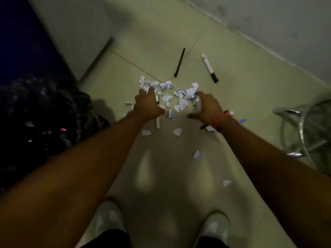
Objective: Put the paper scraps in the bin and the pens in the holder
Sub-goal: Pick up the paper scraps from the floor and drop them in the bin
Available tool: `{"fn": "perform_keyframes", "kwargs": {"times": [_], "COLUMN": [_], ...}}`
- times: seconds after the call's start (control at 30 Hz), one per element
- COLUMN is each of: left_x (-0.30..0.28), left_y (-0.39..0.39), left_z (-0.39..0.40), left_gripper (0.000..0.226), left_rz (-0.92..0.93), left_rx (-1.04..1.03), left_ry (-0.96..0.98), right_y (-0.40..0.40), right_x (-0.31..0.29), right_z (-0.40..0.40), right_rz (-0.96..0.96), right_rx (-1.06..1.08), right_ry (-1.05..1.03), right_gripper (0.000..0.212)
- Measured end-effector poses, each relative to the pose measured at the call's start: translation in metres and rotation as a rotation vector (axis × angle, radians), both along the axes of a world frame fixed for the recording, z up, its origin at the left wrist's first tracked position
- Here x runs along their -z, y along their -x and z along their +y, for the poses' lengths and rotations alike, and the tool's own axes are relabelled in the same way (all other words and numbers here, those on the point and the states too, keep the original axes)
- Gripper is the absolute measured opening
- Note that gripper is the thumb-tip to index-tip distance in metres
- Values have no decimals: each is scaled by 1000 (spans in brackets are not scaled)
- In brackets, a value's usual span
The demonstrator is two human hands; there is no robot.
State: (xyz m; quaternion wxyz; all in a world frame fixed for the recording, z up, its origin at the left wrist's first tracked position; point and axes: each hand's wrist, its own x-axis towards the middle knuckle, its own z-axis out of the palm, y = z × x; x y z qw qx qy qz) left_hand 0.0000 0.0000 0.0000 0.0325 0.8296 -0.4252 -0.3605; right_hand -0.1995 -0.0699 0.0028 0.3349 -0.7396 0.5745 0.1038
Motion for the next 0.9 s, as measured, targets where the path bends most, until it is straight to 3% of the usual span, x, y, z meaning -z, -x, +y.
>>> {"fn": "perform_keyframes", "kwargs": {"times": [0.13, 0.23, 0.4, 0.5, 0.57, 0.63, 0.7, 0.8, 0.9], "left_x": [49, 76, 90, 88, 87, 83, 75, 57, 23], "left_y": [-13, -12, 1, 4, 5, 6, 4, -2, -13], "left_z": [-50, -65, -70, -78, -80, -79, -82, -86, -85], "left_gripper": [130, 133, 90, 44, 33, 34, 38, 36, 35], "left_rz": [-98, -125, -308, -313, -285, -248, -187, -84, 112], "left_rx": [156, 314, 496, 556, 487, 428, 339, 216, 97], "left_ry": [-73, -112, -27, 104, 141, 145, 142, 174, 240], "right_y": [-29, -41, -50, -49, -48, -45, -43, -36, -34], "right_x": [54, 79, 94, 93, 88, 82, 75, 63, 40], "right_z": [-39, -43, -47, -48, -49, -50, -55, -66, -75], "right_rz": [63, 120, 161, 125, 130, 118, 23, -259, -485], "right_rx": [-168, -324, -464, -465, -450, -386, -177, 231, 425], "right_ry": [87, 167, 300, 341, 331, 281, 216, 68, -133], "right_gripper": [114, 111, 55, 35, 30, 29, 25, 21, 23]}}
